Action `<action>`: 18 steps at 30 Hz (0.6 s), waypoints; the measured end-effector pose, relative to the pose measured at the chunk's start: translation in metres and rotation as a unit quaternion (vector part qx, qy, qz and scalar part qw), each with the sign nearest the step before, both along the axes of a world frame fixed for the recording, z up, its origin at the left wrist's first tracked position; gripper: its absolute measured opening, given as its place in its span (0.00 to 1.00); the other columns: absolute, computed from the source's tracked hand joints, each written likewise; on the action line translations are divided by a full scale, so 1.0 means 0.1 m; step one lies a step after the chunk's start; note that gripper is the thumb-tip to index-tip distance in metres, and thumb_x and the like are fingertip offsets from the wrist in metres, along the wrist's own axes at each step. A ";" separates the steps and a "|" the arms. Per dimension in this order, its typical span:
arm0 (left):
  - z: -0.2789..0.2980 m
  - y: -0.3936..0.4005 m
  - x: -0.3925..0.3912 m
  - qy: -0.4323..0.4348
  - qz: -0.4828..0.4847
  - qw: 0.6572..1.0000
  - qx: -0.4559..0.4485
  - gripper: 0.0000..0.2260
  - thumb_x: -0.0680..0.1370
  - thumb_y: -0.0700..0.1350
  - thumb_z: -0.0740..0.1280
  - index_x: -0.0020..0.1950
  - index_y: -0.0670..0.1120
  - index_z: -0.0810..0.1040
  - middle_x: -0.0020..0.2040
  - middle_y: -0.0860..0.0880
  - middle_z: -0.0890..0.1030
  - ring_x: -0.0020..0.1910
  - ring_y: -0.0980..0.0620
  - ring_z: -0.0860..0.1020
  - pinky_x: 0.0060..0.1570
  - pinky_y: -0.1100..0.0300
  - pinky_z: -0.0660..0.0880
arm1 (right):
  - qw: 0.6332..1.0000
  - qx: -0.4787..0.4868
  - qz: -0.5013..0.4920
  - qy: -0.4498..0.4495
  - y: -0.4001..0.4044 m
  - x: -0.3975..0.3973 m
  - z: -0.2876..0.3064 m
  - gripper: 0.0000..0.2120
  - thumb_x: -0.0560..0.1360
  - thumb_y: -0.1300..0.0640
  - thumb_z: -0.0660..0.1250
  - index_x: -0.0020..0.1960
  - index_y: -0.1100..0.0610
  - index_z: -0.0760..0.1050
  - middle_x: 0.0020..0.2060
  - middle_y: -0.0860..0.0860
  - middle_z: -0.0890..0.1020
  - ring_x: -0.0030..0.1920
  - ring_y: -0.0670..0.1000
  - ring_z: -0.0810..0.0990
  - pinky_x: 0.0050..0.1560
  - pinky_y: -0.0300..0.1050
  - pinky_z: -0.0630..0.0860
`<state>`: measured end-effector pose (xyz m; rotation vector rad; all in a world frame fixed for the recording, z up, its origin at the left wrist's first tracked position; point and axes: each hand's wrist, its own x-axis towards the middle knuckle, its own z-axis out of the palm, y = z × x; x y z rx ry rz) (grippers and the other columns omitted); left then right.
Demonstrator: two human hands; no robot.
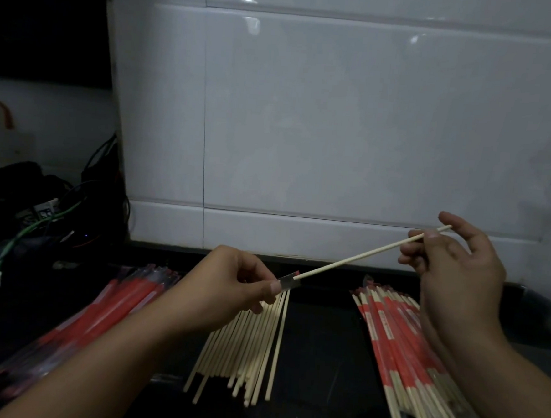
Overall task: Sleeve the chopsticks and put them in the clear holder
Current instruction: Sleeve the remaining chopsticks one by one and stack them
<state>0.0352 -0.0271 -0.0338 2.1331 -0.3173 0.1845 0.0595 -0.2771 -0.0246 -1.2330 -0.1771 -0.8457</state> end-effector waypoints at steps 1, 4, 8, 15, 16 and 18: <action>0.00 0.00 0.00 -0.001 0.001 1.000 0.000 0.04 0.76 0.48 0.71 0.44 0.49 0.84 0.39 0.52 0.85 0.38 0.56 0.83 0.45 0.59 0.81 | 1.000 0.007 -0.006 -0.003 -0.01 0.00 0.01 0.12 0.81 0.65 0.61 0.62 0.53 0.73 0.39 0.55 0.82 0.34 0.46 0.81 0.40 0.38 0.79; 0.01 0.01 0.00 -0.006 0.000 1.000 0.004 0.04 0.76 0.47 0.72 0.43 0.48 0.84 0.39 0.50 0.85 0.37 0.56 0.83 0.43 0.61 0.80 | 1.000 0.027 -0.014 -0.004 -0.06 0.01 0.04 0.12 0.81 0.65 0.61 0.62 0.54 0.72 0.39 0.54 0.81 0.34 0.46 0.80 0.40 0.39 0.79; 0.01 0.01 -0.01 -0.004 0.003 1.000 -0.005 0.04 0.76 0.46 0.73 0.43 0.47 0.84 0.39 0.50 0.86 0.36 0.56 0.83 0.42 0.61 0.80 | 1.000 0.023 -0.003 0.003 -0.04 0.01 0.03 0.13 0.81 0.66 0.61 0.63 0.55 0.72 0.38 0.55 0.81 0.33 0.46 0.80 0.39 0.38 0.79; 0.01 0.00 0.00 0.005 0.009 1.000 -0.017 0.04 0.76 0.47 0.73 0.43 0.48 0.84 0.39 0.51 0.86 0.37 0.55 0.83 0.45 0.56 0.81 | 1.000 0.020 -0.003 0.008 -0.02 0.00 0.02 0.13 0.81 0.66 0.61 0.62 0.54 0.73 0.36 0.52 0.82 0.33 0.46 0.80 0.38 0.37 0.79; 0.01 0.00 0.00 0.006 0.009 1.000 -0.019 0.04 0.76 0.46 0.73 0.43 0.47 0.84 0.39 0.51 0.86 0.37 0.55 0.83 0.45 0.56 0.81 | 1.000 0.026 -0.005 0.007 -0.03 0.00 0.03 0.13 0.81 0.66 0.61 0.62 0.54 0.73 0.36 0.52 0.82 0.33 0.46 0.80 0.38 0.37 0.79; 0.02 0.00 -0.01 0.008 0.010 1.000 -0.021 0.04 0.76 0.46 0.72 0.43 0.47 0.84 0.38 0.51 0.86 0.36 0.55 0.83 0.45 0.55 0.81 | 0.999 0.036 -0.006 0.007 -0.05 0.01 0.05 0.13 0.81 0.66 0.61 0.62 0.54 0.73 0.37 0.53 0.81 0.33 0.45 0.80 0.38 0.37 0.78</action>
